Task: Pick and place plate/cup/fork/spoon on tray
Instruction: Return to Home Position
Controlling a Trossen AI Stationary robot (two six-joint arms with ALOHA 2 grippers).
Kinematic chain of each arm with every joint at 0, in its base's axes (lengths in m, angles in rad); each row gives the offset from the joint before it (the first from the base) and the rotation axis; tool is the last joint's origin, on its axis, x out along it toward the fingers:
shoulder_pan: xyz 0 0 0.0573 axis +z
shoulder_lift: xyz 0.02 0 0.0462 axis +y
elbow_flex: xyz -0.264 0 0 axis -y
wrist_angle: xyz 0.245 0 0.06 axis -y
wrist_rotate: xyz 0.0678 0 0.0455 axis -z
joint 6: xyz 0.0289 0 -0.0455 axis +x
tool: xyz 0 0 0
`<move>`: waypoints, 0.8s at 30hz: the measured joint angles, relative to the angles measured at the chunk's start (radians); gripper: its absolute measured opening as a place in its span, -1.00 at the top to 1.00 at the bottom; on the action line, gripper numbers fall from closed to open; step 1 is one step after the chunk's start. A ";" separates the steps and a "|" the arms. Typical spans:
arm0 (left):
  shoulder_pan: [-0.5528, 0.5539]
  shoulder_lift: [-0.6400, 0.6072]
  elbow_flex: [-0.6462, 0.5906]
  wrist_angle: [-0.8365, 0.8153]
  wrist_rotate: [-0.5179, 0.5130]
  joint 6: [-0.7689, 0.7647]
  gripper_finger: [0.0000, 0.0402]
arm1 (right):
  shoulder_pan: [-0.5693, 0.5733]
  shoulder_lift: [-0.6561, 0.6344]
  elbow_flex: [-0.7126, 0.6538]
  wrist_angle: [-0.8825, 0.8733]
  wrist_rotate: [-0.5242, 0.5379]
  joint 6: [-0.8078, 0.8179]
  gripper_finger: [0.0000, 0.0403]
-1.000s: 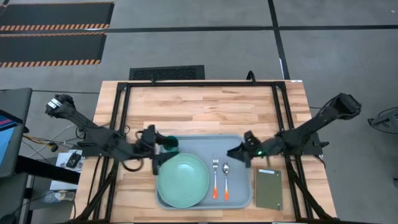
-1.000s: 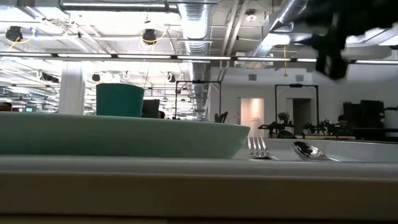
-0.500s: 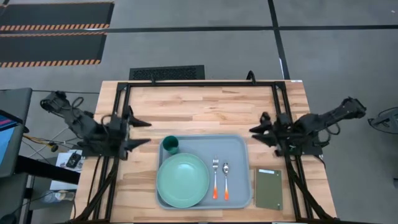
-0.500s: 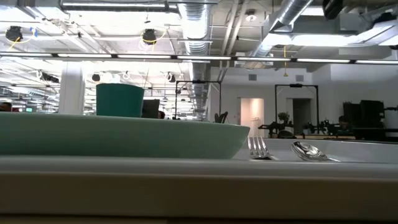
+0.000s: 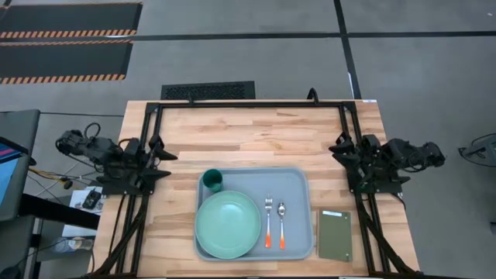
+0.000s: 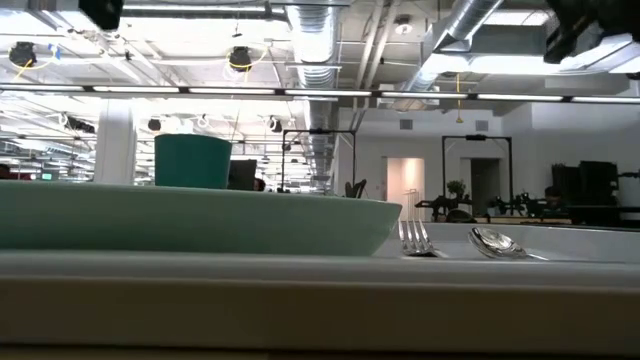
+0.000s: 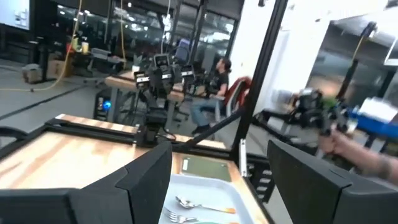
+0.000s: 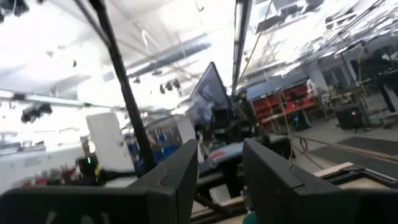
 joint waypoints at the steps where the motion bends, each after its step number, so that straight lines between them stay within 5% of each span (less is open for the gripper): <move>1: 0.006 -0.045 -0.033 0.004 0.010 -0.011 -0.27 | -0.006 -0.029 -0.021 0.001 0.000 0.006 0.24; 5: 0.021 -0.220 -0.163 0.011 0.018 -0.033 -0.27 | -0.019 -0.048 -0.110 0.052 -0.004 0.007 0.26; 12: 0.040 -0.196 -0.292 0.103 0.006 -0.042 -0.27 | -0.046 -0.048 -0.177 0.050 -0.003 0.050 0.27; 17: 0.068 -0.217 -0.435 0.274 0.103 -0.044 -0.27 | -0.059 -0.048 -0.177 0.043 -0.042 -0.008 0.26; 24: 0.138 -0.211 -0.476 0.206 0.211 -0.083 -0.27 | -0.064 -0.048 -0.177 -0.023 -0.109 -0.050 0.26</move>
